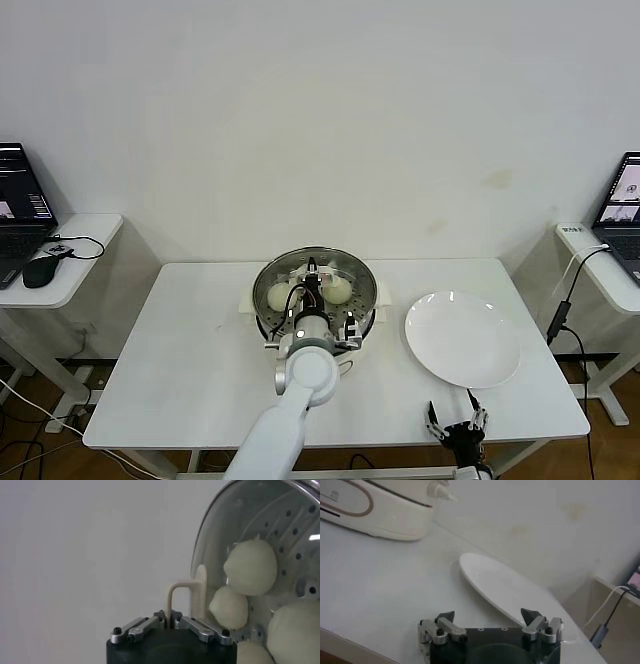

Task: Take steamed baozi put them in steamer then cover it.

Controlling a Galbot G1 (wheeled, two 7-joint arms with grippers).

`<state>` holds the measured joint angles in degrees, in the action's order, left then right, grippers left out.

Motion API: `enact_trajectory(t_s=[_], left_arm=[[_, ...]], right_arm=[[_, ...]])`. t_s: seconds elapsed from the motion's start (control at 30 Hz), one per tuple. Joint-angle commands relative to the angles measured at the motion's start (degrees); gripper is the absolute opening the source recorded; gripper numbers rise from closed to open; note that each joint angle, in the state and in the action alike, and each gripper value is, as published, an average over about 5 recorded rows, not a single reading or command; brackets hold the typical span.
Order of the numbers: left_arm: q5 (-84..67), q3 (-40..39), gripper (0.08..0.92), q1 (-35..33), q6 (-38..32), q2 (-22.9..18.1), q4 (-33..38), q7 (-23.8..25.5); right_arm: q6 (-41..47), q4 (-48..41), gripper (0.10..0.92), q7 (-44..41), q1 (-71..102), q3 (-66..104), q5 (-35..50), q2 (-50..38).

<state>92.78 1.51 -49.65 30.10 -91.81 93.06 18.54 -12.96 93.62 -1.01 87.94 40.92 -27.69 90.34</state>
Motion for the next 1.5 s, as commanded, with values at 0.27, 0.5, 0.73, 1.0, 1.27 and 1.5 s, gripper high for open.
enact_trajectory(t_s=[0.27, 0.5, 0.73, 1.0, 1.27, 1.5], left_arm=[[-3.1, -0.5, 0.192, -1.1, -0.1, 0.0, 2.6, -1.1], [-4.3, -1.4, 0.391, -4.3, -0.1, 1.4, 8.5, -1.0], [-7.0, -2.3, 0.599, -9.8, -0.1, 5.2, 17.2, -1.0], [-13.9, -0.9, 0.799, -20.5, -1.4, 8.6, 30.0, -3.9], [-65.1, 19.2, 0.823, -35.5, -12.9, 16.5, 39.9, -24.5], [-109.0, 35.8, 0.823, -43.1, -29.0, 20.7, 34.4, -34.9]], right_arm=[[0.1, -0.2, 0.823, -0.1, -0.1, -0.6, -0.2, 0.0], [0.1, 0.0, 0.823, -0.1, 0.2, -0.9, -0.5, 0.0], [0.1, 0.1, 0.823, -0.1, 0.5, -0.8, -0.7, 0.0], [0.2, 0.6, 0.823, 0.1, 1.2, -1.1, 0.0, -0.8], [0.4, 2.2, 0.823, -0.2, 1.5, -2.0, 4.7, -1.8], [-0.1, 3.9, 0.823, -1.4, 2.0, -3.5, 9.2, -2.8]])
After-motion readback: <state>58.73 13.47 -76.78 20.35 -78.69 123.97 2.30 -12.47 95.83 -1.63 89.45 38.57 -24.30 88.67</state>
